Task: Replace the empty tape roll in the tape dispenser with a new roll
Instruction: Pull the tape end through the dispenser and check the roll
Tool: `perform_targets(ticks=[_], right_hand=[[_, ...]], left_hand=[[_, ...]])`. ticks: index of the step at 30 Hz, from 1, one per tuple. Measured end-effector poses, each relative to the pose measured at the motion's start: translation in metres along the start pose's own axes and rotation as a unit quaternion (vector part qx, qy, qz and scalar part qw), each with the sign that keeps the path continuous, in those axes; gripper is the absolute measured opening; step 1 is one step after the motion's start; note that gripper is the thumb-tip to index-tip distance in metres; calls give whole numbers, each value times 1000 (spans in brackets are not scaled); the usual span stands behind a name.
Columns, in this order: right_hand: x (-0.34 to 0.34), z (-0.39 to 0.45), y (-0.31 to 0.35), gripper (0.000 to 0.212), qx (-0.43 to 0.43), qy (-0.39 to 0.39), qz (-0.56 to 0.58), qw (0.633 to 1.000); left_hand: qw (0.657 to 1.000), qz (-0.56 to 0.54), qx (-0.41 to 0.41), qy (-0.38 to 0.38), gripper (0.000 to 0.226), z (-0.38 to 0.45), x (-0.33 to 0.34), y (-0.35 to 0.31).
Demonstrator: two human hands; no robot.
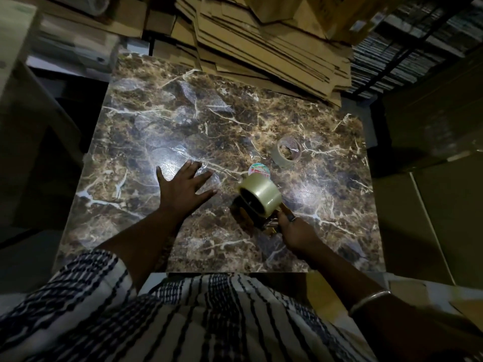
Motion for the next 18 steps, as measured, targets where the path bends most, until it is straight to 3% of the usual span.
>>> perform_targets(ticks=[3, 6, 10, 14, 18], right_hand=[[3, 1, -8, 56, 5, -2, 1, 1000], [11, -1, -23, 70, 16, -39, 88, 995], [20, 0, -37, 80, 19, -33, 136, 990], [26, 1, -45, 63, 5, -11, 249, 968], [27, -2, -48, 59, 21, 34, 415, 909]], left_hand=[[1000, -2, 2, -19, 67, -1, 0, 0], [1000, -4, -2, -21, 67, -2, 1, 0], [1000, 4, 5, -23, 66, -3, 3, -2], [1000, -1, 0, -26, 65, -3, 3, -1], [1000, -11, 0, -26, 65, -3, 3, -1]])
Point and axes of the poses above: each hand's wrist, its own z-axis towards the middle knuckle, its own x-axis out of the palm, y = z × x, the point moved 7 cm from there along z, towards the middle knuckle, and after that the axes turned 6 degrees about y, right-handed, at the moved point
